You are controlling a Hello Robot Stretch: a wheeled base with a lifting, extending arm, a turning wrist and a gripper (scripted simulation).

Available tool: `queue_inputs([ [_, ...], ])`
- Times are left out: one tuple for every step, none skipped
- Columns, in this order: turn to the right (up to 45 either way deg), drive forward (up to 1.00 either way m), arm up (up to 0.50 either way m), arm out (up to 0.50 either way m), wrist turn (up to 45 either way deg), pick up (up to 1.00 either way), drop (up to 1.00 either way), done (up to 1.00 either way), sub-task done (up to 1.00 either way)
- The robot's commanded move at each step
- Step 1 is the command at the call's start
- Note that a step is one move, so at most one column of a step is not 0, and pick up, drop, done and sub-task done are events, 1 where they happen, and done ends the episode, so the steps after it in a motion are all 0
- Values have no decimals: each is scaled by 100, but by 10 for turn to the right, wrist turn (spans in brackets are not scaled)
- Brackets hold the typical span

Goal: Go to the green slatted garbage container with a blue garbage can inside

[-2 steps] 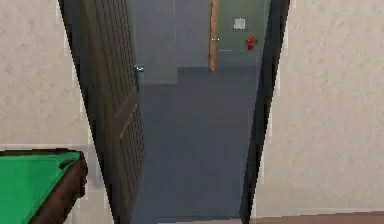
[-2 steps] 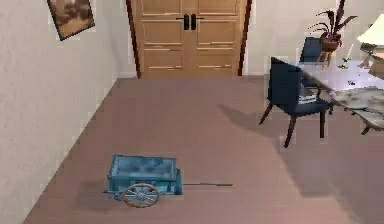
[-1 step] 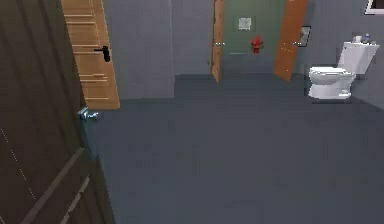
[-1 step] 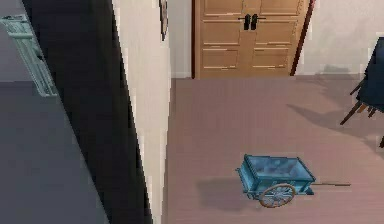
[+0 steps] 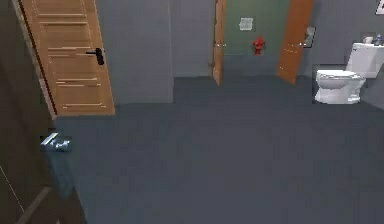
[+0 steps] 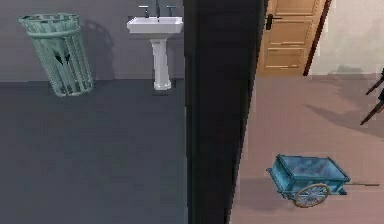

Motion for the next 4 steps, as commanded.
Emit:
queue_inputs([
  [450, 0, 0, 0, 0, 0, 0, 0, 0],
  [90, 0, 0, 0, 0, 0, 0, 0, 0],
  [0, 55, 0, 0, 0, 0, 0, 0, 0],
  [180, 0, 0, 0, 0, 0, 0, 0, 0],
])
